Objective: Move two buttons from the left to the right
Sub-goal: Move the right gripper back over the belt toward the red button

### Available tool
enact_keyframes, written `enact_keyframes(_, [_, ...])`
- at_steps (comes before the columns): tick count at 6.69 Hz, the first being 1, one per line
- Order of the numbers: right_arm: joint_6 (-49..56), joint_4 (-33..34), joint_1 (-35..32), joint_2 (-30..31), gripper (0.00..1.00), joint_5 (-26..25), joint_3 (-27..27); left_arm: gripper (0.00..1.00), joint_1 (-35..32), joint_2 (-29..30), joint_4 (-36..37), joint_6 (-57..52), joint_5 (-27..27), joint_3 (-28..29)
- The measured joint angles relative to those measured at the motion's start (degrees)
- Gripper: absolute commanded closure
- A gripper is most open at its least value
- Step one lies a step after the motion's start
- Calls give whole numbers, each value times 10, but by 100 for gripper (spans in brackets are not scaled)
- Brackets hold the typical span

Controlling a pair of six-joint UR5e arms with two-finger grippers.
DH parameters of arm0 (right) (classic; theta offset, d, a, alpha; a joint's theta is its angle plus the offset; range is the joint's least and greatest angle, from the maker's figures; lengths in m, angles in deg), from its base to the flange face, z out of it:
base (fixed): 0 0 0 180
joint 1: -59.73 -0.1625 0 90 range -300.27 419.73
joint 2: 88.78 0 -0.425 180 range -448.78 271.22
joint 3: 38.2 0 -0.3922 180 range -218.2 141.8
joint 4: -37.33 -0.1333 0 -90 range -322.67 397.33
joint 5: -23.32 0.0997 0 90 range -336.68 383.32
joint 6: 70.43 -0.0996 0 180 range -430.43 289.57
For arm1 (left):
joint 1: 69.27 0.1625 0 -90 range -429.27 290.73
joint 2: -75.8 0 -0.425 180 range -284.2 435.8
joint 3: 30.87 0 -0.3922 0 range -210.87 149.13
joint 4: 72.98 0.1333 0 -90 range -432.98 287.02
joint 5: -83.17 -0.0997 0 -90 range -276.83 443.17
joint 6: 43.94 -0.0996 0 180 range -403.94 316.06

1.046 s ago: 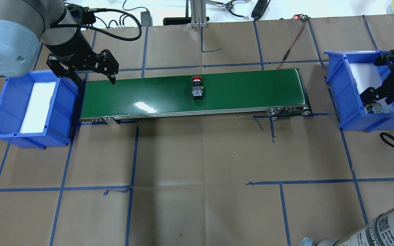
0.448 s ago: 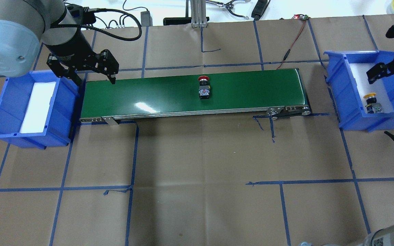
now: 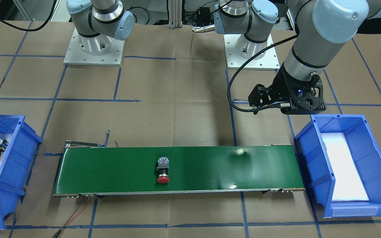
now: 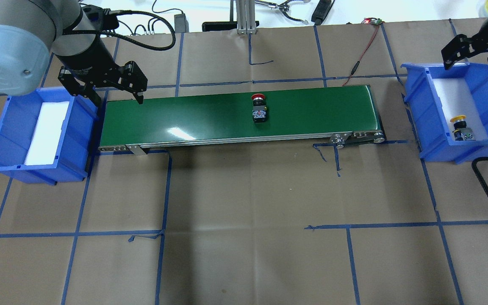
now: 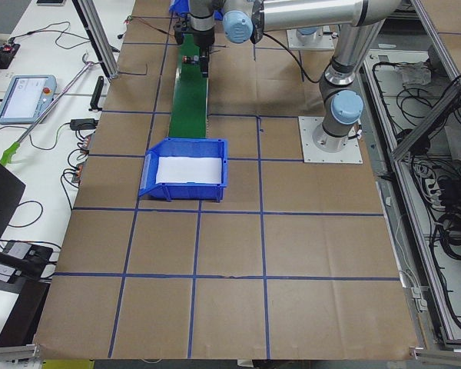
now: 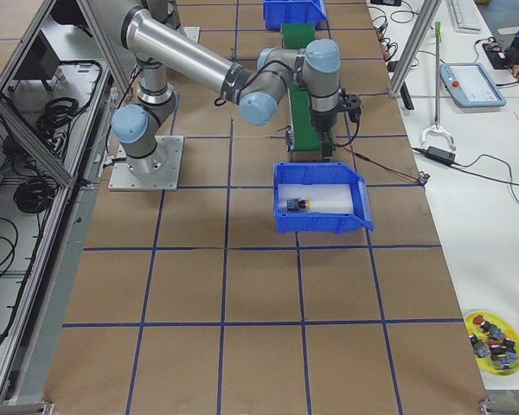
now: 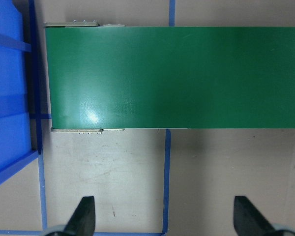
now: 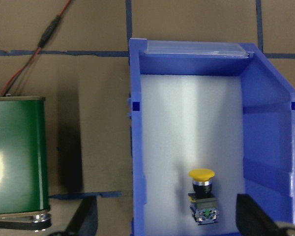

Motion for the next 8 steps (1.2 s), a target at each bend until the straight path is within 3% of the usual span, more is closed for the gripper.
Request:
enact_keyframes(2, [-87, -46, -64, 29, 1, 0, -7, 0, 0, 0, 3, 0, 1, 0])
enact_keyframes(5, [-191, -55, -179, 28, 0, 2, -4, 0, 0, 0, 3, 0, 1, 0])
enact_keyframes(8, [-207, -53, -203, 11, 0, 8, -3, 0, 0, 0, 3, 0, 1, 0])
